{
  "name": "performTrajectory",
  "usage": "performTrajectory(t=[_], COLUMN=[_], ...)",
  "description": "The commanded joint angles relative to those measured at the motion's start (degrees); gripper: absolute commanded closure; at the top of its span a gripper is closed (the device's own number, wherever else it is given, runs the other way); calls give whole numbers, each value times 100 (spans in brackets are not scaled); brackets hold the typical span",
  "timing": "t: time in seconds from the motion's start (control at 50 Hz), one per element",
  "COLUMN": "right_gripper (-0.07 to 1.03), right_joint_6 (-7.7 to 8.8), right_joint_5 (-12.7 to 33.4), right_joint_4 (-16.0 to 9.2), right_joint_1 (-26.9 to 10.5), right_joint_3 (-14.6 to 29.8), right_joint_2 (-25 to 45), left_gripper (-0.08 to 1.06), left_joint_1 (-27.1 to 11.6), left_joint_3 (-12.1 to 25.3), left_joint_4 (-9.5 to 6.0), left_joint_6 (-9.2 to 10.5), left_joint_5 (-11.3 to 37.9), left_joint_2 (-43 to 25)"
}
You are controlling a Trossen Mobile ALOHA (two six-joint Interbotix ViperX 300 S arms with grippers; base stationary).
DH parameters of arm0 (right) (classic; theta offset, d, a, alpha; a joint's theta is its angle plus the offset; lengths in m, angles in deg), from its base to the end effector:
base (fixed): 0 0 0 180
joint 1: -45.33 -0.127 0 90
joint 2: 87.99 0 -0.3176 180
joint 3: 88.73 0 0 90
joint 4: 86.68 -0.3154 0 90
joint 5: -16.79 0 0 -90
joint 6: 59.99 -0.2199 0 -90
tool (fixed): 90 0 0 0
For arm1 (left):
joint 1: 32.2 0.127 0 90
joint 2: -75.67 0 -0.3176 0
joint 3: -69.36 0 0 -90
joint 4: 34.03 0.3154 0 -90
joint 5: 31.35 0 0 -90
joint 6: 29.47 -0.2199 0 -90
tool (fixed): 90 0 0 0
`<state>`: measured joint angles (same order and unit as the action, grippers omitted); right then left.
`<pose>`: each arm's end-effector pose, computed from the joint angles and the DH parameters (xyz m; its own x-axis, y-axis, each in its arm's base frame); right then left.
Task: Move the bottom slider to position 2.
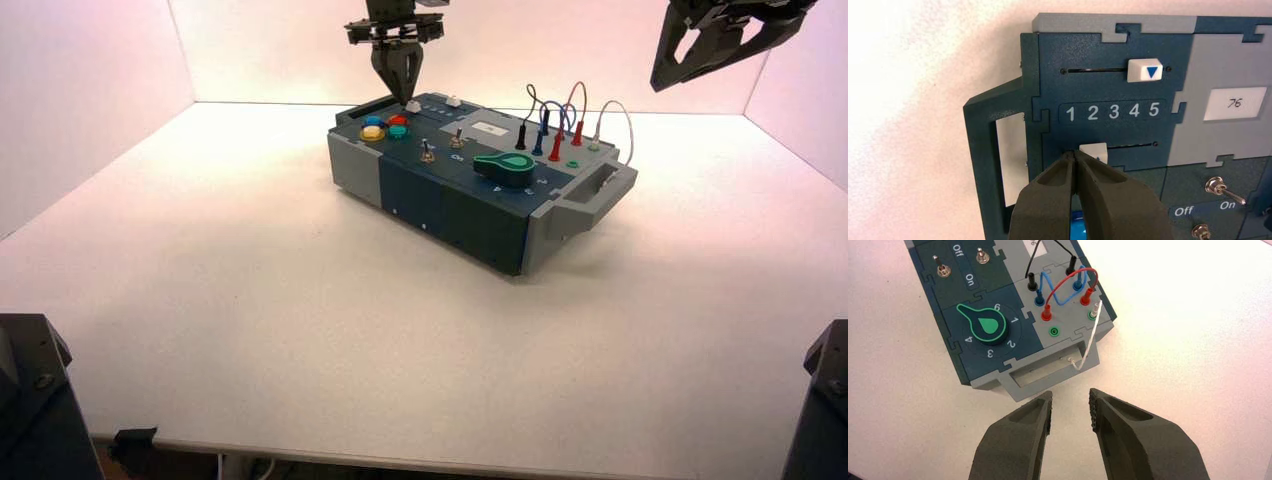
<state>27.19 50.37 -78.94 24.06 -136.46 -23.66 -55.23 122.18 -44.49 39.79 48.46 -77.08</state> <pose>0.2662 0.0860 0.1143 0.5547 0.1360 -0.8208 -0.3704 0.9238 -0.0972 0.5319 -0.2688 0.0017 -0.0631 -0.1673 -0.9839 0.6630 0.7298 -0.1667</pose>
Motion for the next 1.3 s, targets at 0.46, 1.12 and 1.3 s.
performTrajectory(t=[0.46,1.12,1.3], right_gripper=[55,55,55], right_joint_6=[9,9,9], right_joint_5=[-26,-26,-26], right_joint_4=[9,9,9], right_joint_1=[35,35,35], right_joint_3=[132,132,132], right_joint_2=[-35,-35,-35], left_gripper=[101,101,101], left_joint_1=[-70,-114,-26], left_joint_3=[105,202,457], left_joint_4=[-9,-9,62], left_joint_6=[9,18,114], left_joint_5=[88,123,167], left_joint_2=[97,88,202])
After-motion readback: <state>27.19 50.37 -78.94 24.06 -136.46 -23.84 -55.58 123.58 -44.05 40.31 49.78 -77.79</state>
